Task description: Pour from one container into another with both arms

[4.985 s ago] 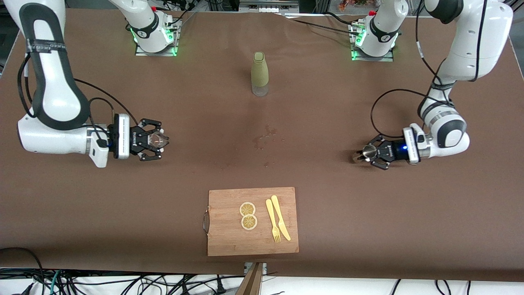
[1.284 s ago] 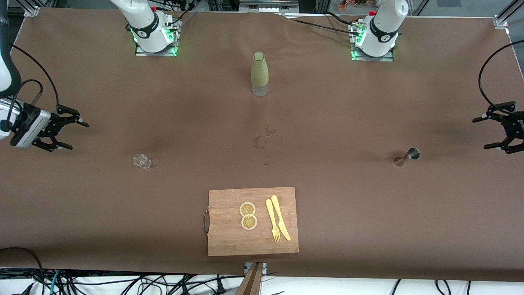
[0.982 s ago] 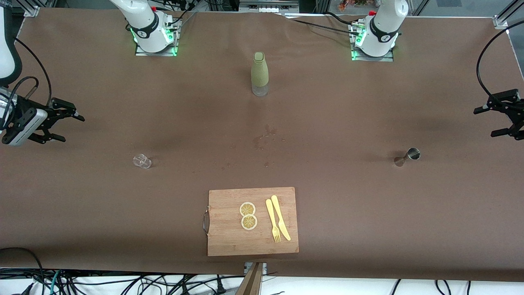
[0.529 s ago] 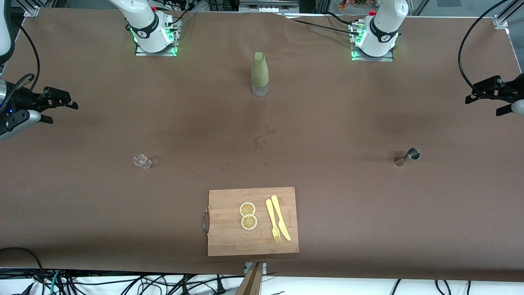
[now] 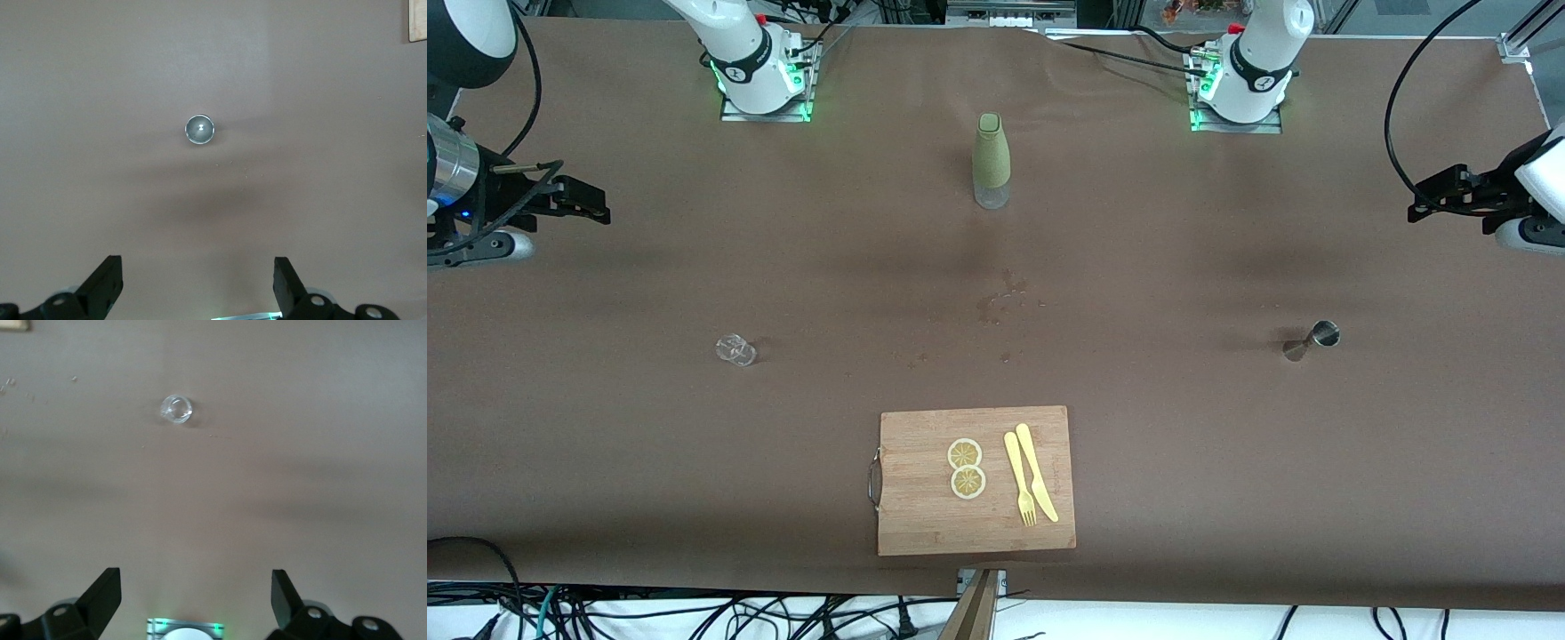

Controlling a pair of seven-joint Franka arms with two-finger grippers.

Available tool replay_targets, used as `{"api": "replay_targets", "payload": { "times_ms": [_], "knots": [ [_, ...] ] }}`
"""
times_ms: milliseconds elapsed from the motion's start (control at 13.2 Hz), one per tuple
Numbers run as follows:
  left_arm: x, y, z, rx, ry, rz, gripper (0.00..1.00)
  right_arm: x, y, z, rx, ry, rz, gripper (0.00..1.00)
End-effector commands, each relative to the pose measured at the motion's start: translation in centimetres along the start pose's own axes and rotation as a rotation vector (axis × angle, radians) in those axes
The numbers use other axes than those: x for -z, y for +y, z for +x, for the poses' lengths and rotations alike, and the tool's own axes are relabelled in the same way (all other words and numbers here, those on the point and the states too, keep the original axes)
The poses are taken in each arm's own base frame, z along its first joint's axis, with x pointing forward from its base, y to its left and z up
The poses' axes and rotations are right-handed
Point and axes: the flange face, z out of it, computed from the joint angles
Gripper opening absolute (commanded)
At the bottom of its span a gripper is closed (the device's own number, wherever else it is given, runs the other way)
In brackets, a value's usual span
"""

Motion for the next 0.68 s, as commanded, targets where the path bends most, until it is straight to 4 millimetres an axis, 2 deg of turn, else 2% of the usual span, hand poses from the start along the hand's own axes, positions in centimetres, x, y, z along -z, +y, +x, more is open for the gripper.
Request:
{"api": "replay_targets", "payload": {
  "times_ms": [0, 76, 151, 378, 604],
  "knots": [
    [0.3, 0.3, -0.6, 0.022, -0.001, 0.032, 1.00, 1.3, 1.1, -0.8, -0.170, 0.026, 0.043, 1.00],
    [0.4, 0.2, -0.7, 0.024, 0.001, 0.032, 1.00, 2.1, 1.0, -0.7, -0.176, 0.075, 0.076, 1.00],
    [0.3, 0.2, -0.6, 0.024, -0.001, 0.032, 1.00, 2.5, 1.9, -0.2, -0.169, 0.134, 0.081, 1.00],
    [0.4, 0.1, -0.5, 0.012, 0.005, 0.034, 1.00, 3.1, 3.0, -1.0, -0.184, 0.129, 0.078, 1.00],
    [0.6, 0.0, -0.3, 0.016, 0.021, 0.024, 1.00, 3.0, 3.0, -1.1, -0.192, 0.124, 0.078, 1.00]
  ]
}}
